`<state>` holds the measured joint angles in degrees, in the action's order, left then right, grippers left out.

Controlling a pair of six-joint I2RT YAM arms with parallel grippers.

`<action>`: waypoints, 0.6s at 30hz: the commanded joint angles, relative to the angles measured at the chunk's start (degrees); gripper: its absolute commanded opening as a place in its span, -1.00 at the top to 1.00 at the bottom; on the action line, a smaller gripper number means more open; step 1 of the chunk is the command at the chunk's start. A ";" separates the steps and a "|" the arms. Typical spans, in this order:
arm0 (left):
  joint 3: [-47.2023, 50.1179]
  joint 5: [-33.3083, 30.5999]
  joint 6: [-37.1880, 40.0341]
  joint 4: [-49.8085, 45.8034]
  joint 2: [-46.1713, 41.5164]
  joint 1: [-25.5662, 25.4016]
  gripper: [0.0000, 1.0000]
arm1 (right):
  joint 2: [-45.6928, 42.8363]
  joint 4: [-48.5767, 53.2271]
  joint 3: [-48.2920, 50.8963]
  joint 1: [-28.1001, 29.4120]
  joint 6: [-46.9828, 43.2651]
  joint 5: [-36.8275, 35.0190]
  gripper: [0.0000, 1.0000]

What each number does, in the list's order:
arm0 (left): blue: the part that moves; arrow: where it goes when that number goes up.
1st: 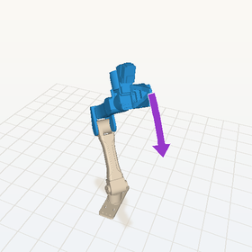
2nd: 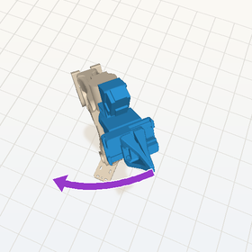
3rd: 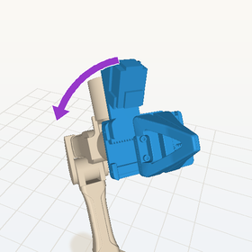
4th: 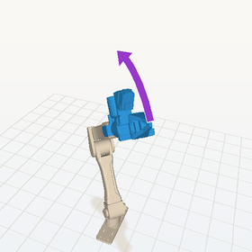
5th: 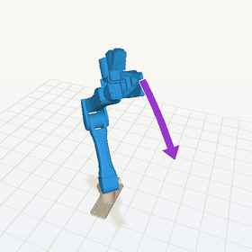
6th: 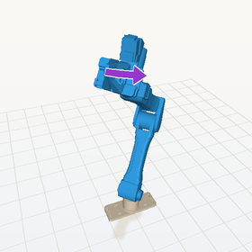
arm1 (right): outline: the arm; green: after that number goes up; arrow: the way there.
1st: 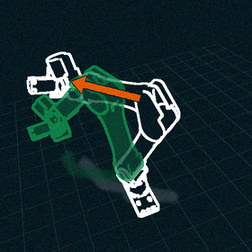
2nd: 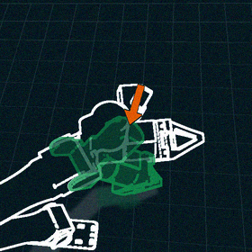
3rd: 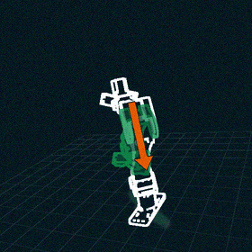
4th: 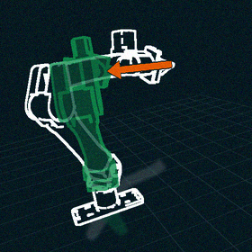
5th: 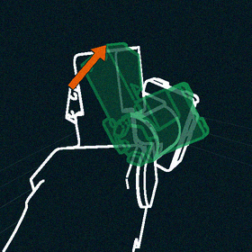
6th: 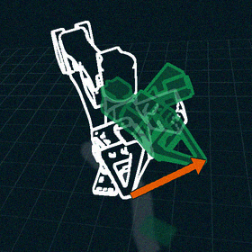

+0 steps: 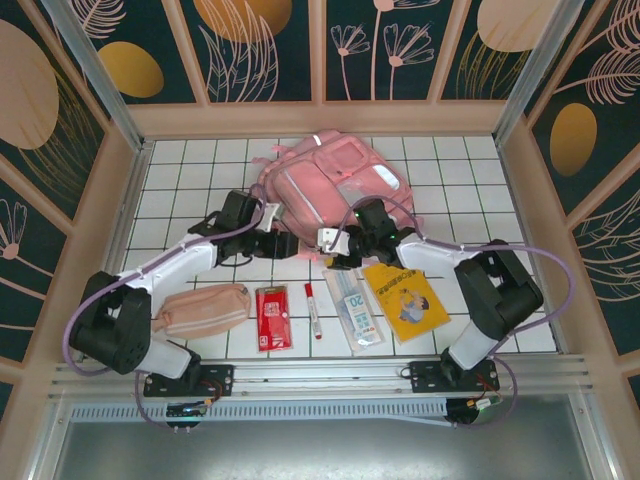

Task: Pack the student bag

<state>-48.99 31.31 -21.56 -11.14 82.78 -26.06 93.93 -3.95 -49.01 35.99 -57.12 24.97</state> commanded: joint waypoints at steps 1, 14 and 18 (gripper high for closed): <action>5.68 4.54 2.83 13.70 -1.29 -0.30 0.14 | 2.77 -8.75 1.04 0.24 -0.48 -4.30 -0.03; 13.22 7.71 20.00 31.83 -0.42 -2.06 0.06 | 3.53 -16.86 -1.00 -0.97 12.71 12.19 1.00; 12.21 6.17 19.99 31.24 1.97 -2.15 0.13 | 3.47 -20.26 0.35 -1.17 16.69 13.27 1.00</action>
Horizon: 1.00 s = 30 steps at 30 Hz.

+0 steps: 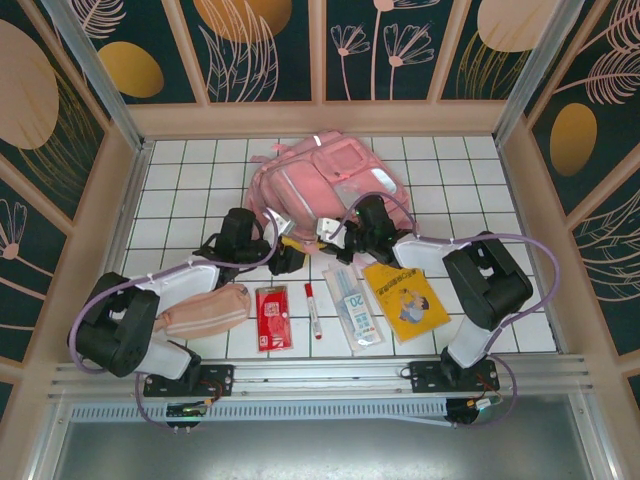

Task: Pack the student bag

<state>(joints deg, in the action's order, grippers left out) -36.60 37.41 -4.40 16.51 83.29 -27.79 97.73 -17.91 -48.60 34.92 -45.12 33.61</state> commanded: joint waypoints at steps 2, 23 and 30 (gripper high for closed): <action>0.12 -2.62 2.74 3.93 2.02 -0.42 0.13 | -0.31 -7.23 0.17 -0.30 6.40 6.47 1.00; -0.01 -0.78 8.87 1.50 1.46 -0.42 0.95 | -2.00 -3.57 1.53 -3.07 1.19 4.36 1.00; 1.44 0.51 -6.39 13.34 4.65 -0.41 0.16 | -2.24 -7.88 2.44 -1.49 4.44 6.30 1.00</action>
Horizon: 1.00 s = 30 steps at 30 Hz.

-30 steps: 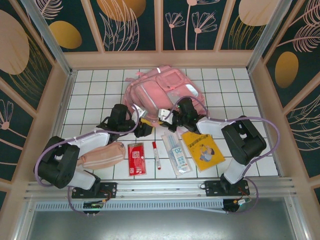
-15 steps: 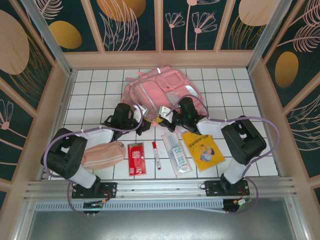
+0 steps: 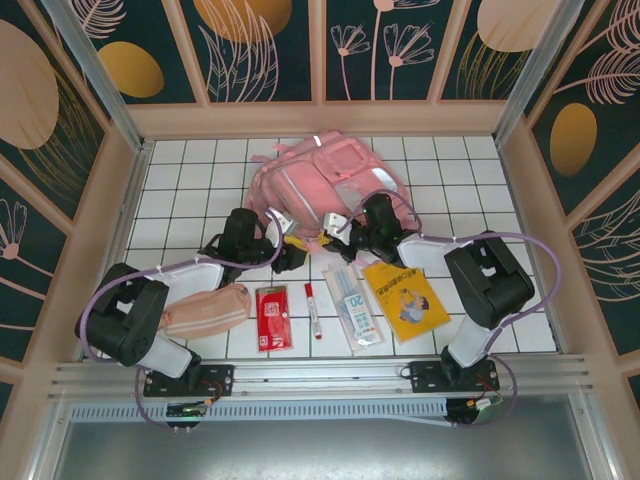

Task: Pack the student bag

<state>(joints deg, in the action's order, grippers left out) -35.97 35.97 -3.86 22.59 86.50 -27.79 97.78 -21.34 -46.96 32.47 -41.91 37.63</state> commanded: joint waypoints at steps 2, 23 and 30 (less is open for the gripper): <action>0.56 -0.52 -8.61 7.27 1.92 -0.41 0.14 | -2.03 -7.68 1.45 1.45 3.48 2.27 1.00; -2.24 -10.30 7.56 -4.27 0.22 -0.60 1.00 | -2.77 -0.32 1.54 3.15 -3.48 -2.15 1.00; 1.50 -13.41 10.08 -1.53 -5.89 -0.42 1.00 | -4.48 13.11 1.82 0.81 -16.69 -9.86 1.00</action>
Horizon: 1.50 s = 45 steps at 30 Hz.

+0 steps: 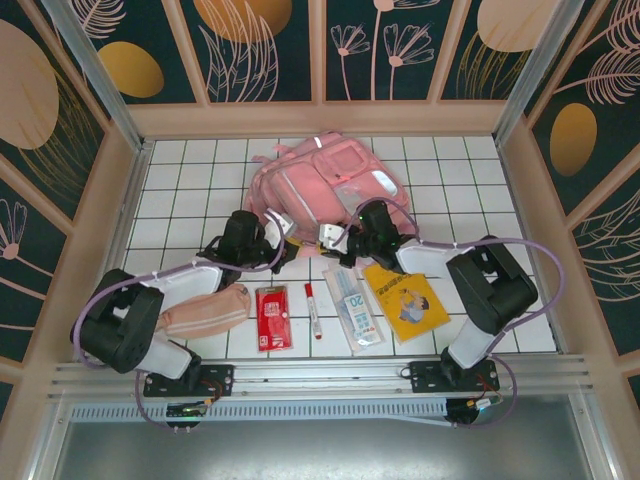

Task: Pack the student bag

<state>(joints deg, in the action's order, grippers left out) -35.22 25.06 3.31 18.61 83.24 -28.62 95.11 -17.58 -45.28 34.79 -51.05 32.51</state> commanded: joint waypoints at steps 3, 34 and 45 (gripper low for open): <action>0.12 -6.78 3.73 1.76 -3.80 0.43 1.00 | -3.55 10.35 1.85 -3.05 -9.40 -6.61 1.00; -9.62 -10.79 4.39 -3.53 -4.21 4.75 1.00 | -1.63 8.58 -3.24 -2.65 0.61 -0.12 1.00; -15.97 8.28 20.94 -15.25 0.15 13.81 1.00 | -12.12 12.10 1.20 -9.97 -3.18 1.67 1.00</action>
<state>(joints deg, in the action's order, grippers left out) -47.79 17.02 17.37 8.27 81.62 -14.48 85.52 -5.02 -44.58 24.08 -54.11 31.14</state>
